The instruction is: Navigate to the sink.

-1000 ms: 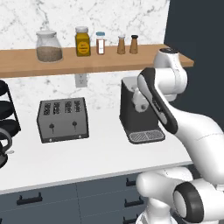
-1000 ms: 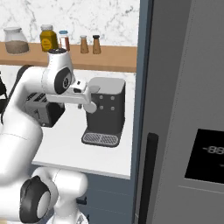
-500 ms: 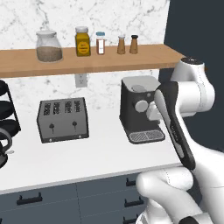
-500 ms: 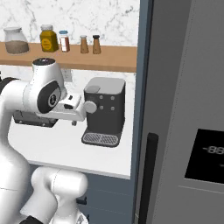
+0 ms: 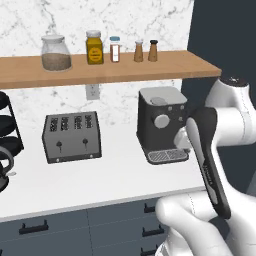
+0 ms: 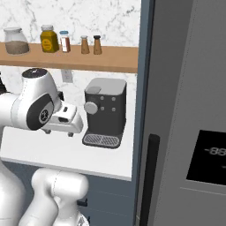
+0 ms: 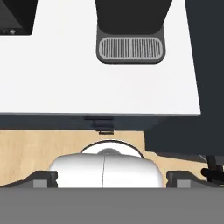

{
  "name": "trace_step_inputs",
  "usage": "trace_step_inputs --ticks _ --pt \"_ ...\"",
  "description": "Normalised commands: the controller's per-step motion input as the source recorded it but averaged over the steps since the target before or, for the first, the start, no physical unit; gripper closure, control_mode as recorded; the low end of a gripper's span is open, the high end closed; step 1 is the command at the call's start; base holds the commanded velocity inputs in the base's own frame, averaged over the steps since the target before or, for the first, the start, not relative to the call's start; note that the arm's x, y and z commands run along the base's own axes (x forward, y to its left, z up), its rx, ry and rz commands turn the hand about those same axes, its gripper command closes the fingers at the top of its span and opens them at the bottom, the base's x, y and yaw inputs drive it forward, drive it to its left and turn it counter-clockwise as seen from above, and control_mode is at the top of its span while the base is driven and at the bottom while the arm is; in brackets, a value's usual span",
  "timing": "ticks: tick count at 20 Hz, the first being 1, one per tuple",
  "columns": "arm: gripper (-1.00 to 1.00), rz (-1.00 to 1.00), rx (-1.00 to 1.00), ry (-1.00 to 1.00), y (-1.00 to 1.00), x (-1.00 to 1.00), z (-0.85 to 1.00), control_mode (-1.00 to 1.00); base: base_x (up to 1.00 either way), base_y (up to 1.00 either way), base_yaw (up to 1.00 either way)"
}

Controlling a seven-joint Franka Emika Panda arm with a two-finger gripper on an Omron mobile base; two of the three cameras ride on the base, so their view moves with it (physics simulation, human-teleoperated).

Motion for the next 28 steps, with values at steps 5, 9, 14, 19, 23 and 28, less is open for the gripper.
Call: trace_step_inputs --ticks 5,9,14,19,23,28 --pt "-1.00 0.00 0.00 0.00 0.00 -0.08 0.00 1.00 -0.02 0.02 0.00" --pt "-1.00 0.00 0.00 0.00 0.00 0.00 0.00 1.00 -0.09 0.59 0.11" --pt "-1.00 0.00 0.00 0.00 0.00 0.00 0.00 1.00 -0.22 1.00 0.52" --pt "-1.00 0.00 0.00 0.00 0.00 0.00 0.00 1.00 -0.38 0.98 0.83" --pt "-1.00 0.00 0.00 0.00 0.00 0.00 0.00 1.00 -0.22 0.88 0.81" --pt "-1.00 0.00 0.00 0.00 0.00 0.00 0.00 1.00 -0.04 0.83 0.76"
